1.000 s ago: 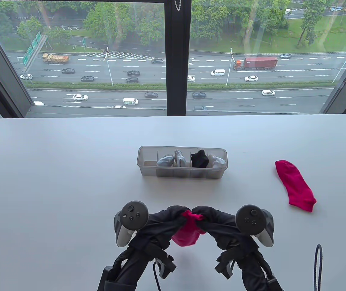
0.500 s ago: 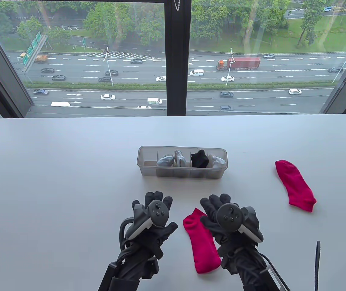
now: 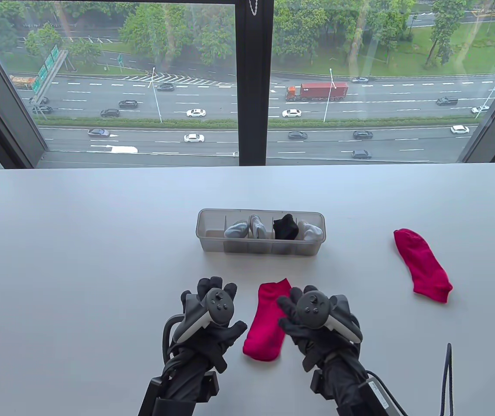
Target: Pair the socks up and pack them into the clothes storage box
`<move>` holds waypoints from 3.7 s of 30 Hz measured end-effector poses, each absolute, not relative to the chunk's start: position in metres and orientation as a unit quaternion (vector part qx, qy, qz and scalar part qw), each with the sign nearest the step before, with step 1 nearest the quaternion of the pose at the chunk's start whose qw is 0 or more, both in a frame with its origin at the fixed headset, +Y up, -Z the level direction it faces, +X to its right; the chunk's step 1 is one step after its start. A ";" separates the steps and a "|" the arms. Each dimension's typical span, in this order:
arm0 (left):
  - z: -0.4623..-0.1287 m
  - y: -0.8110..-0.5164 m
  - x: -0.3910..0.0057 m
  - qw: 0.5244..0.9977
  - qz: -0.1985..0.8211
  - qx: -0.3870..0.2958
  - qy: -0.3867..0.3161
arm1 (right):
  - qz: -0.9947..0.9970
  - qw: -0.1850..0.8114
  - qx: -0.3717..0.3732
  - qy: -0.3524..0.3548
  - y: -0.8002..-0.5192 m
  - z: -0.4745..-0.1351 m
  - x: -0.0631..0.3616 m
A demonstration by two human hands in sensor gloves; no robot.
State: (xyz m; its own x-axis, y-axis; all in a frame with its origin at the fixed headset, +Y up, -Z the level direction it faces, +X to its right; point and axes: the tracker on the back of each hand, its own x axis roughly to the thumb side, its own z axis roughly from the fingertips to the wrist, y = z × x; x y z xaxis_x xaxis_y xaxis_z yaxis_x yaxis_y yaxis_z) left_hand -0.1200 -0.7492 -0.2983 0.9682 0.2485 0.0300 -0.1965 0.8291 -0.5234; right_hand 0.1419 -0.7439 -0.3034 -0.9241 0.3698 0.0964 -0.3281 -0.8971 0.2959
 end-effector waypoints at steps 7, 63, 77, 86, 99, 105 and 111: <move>-0.299 -0.748 -0.117 0.954 0.121 -0.267 -0.059 | 0.968 0.211 -0.116 0.070 -0.736 -0.330 0.253; -0.279 -0.704 -0.105 0.919 0.340 -0.061 -0.191 | 0.874 0.451 0.171 0.049 -0.708 -0.275 0.115; -0.267 -0.693 -0.104 0.940 0.303 0.028 -0.152 | 0.861 0.505 0.061 -0.019 -0.707 -0.278 0.145; -0.268 -0.697 -0.092 0.943 0.285 0.013 -0.172 | 0.777 0.588 0.187 0.124 -0.711 -0.278 0.121; -0.274 -0.689 -0.114 0.914 0.382 0.019 -0.137 | 0.853 0.498 0.158 0.010 -0.702 -0.276 0.133; -0.276 -0.687 -0.131 0.891 0.438 0.034 -0.112 | 0.834 0.542 0.104 -0.010 -0.702 -0.279 0.147; -0.276 -0.691 -0.112 0.856 0.474 -0.033 -0.201 | 0.812 0.549 0.188 0.071 -0.703 -0.277 0.125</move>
